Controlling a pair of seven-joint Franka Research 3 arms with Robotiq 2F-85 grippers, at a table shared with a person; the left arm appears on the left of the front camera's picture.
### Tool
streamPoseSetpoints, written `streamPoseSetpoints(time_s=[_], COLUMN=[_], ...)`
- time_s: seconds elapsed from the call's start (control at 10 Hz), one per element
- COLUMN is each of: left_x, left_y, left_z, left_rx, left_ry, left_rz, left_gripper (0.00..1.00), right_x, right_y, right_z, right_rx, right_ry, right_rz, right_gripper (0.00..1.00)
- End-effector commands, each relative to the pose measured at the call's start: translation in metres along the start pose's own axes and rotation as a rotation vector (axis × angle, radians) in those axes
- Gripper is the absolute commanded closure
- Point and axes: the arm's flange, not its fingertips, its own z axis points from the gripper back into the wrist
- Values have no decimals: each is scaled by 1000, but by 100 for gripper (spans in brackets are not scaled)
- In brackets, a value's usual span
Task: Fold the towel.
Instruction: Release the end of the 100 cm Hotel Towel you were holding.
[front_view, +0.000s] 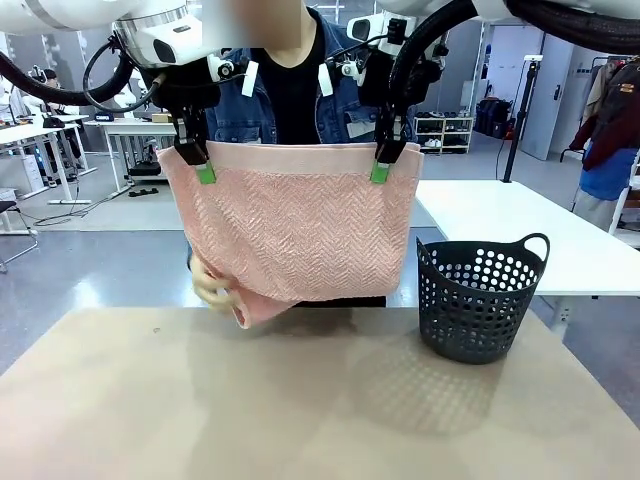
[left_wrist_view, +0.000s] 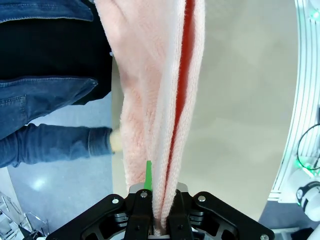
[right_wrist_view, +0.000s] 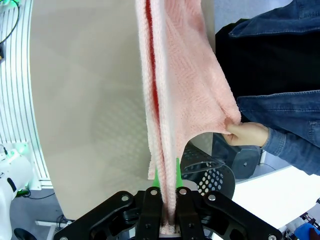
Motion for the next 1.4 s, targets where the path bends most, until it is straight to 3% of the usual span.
streamPoseSetpoints(time_s=[0.0, 1.3], left_x=[-1, -1], left_y=[0, 0], left_z=[1, 1], left_rx=[2, 2], left_ry=[1, 1], left_rz=[2, 2], left_gripper=[100, 100], right_x=[0, 0], right_y=[2, 2], right_z=[3, 3], right_rx=[1, 1], right_ry=[2, 2], right_rz=[12, 12], right_gripper=[100, 100])
